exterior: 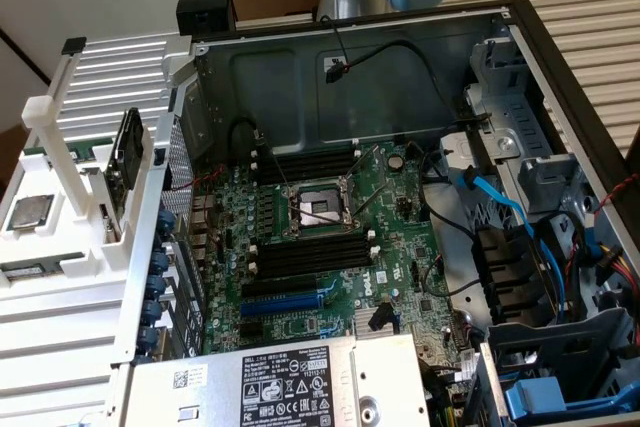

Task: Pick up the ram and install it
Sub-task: 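Pick up the ram and move it above insertion slot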

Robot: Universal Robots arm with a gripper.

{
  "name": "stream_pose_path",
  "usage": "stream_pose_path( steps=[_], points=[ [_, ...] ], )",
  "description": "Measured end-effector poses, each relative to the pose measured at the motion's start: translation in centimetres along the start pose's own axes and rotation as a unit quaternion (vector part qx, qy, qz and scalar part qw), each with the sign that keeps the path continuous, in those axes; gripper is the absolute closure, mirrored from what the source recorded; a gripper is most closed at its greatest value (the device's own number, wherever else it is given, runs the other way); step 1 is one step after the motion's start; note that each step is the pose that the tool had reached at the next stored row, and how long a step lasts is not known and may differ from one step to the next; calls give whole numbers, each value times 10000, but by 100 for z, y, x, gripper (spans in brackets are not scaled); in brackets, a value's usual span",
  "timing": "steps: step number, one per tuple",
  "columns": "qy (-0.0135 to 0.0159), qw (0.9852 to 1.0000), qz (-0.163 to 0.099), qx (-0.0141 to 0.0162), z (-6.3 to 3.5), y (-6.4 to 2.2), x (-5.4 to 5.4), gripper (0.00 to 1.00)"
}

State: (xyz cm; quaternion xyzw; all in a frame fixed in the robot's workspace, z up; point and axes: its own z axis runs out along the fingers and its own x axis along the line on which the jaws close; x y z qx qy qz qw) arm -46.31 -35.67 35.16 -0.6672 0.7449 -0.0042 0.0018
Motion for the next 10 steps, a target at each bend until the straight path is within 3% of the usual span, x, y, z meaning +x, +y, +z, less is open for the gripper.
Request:
stream_pose_path(
  steps=[1, 2, 6, 8, 10],
  points=[
    [-10, 9997, -213, 71, 2, 0, 1, 90],
    [-12, 9996, -269, 91, 3, 0, 1, 90],
    [-14, 9995, -304, 109, 10, 5, 2, 90],
    [-20, 9994, -303, 177, 40, 35, 5, 90],
    [-22, 9993, -303, 210, 67, 60, 7, 90]
  ],
)
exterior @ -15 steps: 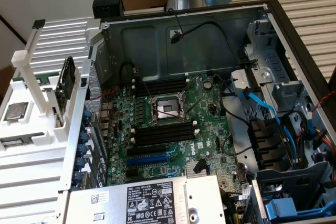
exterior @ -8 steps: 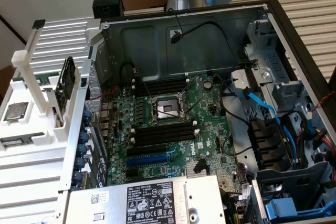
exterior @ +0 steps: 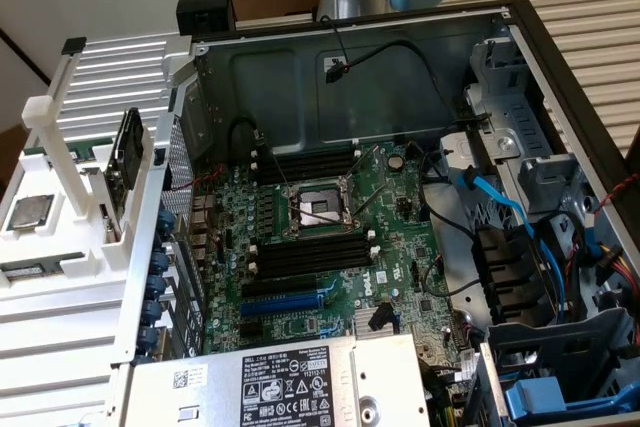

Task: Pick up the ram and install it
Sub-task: 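Pick up the ram and move it above insertion slot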

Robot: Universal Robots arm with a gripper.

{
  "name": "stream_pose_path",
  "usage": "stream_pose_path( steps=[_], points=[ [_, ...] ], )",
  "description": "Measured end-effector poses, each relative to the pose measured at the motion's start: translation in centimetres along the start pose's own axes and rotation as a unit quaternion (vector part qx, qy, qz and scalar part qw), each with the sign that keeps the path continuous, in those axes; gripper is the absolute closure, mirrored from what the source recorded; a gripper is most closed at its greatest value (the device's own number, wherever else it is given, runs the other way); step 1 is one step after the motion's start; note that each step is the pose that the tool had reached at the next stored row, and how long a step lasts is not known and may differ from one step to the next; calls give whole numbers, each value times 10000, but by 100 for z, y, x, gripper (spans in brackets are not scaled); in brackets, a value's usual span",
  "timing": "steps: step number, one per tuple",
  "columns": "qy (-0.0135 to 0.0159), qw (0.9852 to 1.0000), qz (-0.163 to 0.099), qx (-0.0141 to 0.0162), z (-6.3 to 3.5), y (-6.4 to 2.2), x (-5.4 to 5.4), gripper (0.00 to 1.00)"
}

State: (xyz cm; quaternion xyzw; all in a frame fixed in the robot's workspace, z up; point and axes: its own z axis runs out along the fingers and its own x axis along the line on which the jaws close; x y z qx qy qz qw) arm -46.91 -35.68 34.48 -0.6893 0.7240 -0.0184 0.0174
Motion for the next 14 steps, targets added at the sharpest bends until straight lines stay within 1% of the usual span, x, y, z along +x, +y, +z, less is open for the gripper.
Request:
stream_pose_path(
  steps=[1, 2, 3, 9, 10, 14],
  points=[
    [-3, 10000, 0, 34, 46, 33, 1, 90],
    [-3, 10000, 0, 39, 64, 38, 2, 90],
    [-2, 10000, 0, 42, 98, 43, 4, 90],
    [-10, 10000, 0, 42, 208, 48, 18, 90],
    [-14, 10000, 1, 40, 279, 50, 32, 90],
    [-15, 10000, 0, 40, 378, 83, 37, 90]
  ],
)
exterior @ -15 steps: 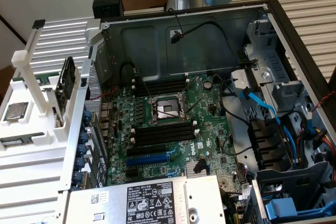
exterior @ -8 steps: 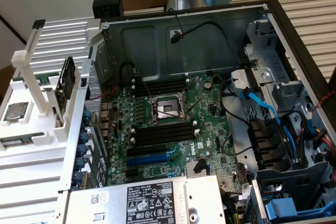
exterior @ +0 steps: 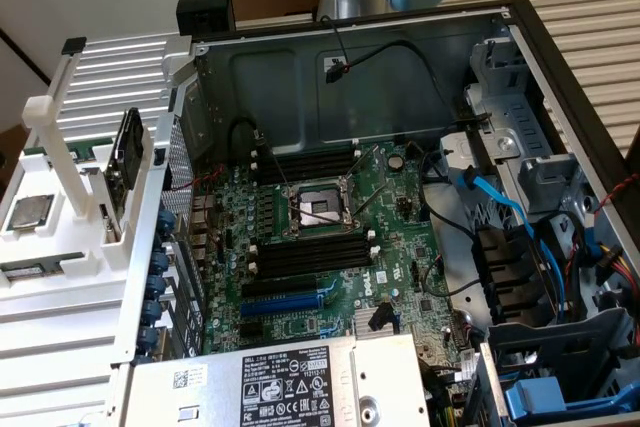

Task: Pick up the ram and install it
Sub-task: 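Pick up the ram and move it above insertion slot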

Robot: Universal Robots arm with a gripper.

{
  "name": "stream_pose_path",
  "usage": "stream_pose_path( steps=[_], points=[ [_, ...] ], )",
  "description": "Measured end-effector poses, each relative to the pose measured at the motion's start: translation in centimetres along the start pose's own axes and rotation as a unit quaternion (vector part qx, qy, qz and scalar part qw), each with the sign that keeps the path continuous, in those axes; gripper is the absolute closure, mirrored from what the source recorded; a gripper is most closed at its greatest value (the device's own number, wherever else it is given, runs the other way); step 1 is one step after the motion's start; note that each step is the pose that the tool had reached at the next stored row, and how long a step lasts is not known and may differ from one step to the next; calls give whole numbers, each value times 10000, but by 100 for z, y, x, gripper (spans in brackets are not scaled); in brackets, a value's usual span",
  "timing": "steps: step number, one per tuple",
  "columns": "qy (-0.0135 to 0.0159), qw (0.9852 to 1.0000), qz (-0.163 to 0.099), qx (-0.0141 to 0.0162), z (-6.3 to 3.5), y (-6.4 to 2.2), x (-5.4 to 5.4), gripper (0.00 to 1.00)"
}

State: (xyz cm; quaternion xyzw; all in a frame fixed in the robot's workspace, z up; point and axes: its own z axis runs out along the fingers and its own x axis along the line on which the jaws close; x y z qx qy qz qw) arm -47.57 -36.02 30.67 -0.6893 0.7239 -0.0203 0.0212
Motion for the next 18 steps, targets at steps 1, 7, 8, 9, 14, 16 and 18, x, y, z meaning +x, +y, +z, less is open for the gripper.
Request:
stream_pose_path(
  steps=[1, 7, 8, 9, 14, 16, 18],
  points=[
    [0, 10000, 1, 0, 18, 2, -1, 90],
    [-1, 10000, 1, 0, 146, 9, 0, 90],
    [-1, 10000, 1, 0, 164, 10, 0, 90],
    [-1, 10000, 1, 0, 182, 11, 0, 90],
    [0, 10000, 1, -25, 278, 17, 3, 90],
    [0, 10000, 1, -29, 309, 19, 3, 90],
    [1, 10000, 1, -32, 343, 21, 4, 90]
  ],
)
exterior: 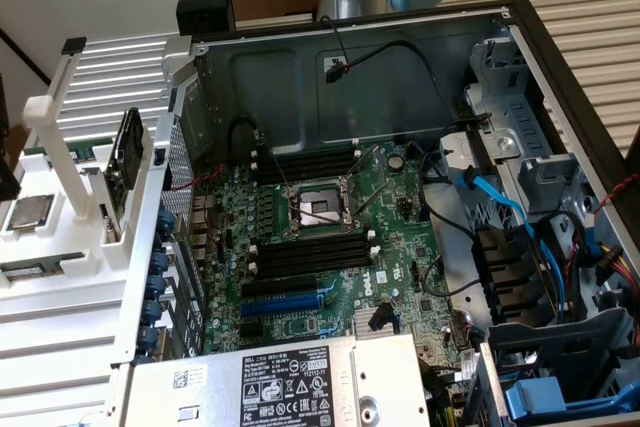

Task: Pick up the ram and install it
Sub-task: 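Pick up the ram and move it above insertion slot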

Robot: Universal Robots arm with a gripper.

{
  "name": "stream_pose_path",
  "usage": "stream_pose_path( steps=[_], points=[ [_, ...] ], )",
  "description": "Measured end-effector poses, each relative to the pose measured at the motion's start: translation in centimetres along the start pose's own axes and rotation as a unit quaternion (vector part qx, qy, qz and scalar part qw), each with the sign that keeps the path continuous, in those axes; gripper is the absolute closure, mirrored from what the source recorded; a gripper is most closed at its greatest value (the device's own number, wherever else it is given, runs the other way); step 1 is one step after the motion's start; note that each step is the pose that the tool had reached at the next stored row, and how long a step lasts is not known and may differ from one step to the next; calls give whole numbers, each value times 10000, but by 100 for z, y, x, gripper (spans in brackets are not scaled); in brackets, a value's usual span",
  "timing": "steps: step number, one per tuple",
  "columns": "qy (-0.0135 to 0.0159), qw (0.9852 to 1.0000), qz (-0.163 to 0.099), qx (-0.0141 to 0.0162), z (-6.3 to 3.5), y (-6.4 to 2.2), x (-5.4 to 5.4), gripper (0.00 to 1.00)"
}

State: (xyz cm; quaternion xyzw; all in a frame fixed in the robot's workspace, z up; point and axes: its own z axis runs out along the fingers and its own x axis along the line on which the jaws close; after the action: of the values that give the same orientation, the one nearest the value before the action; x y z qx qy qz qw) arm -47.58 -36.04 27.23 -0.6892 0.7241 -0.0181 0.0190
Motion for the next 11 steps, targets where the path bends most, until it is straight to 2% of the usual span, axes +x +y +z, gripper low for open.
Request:
stream_pose_path(
  steps=[9, 11],
  points=[
    [-6, 10000, 23, -12, 41, -5, 103, 90],
    [-6, 10000, 24, -27, 45, -10, 117, 90]
  ],
)
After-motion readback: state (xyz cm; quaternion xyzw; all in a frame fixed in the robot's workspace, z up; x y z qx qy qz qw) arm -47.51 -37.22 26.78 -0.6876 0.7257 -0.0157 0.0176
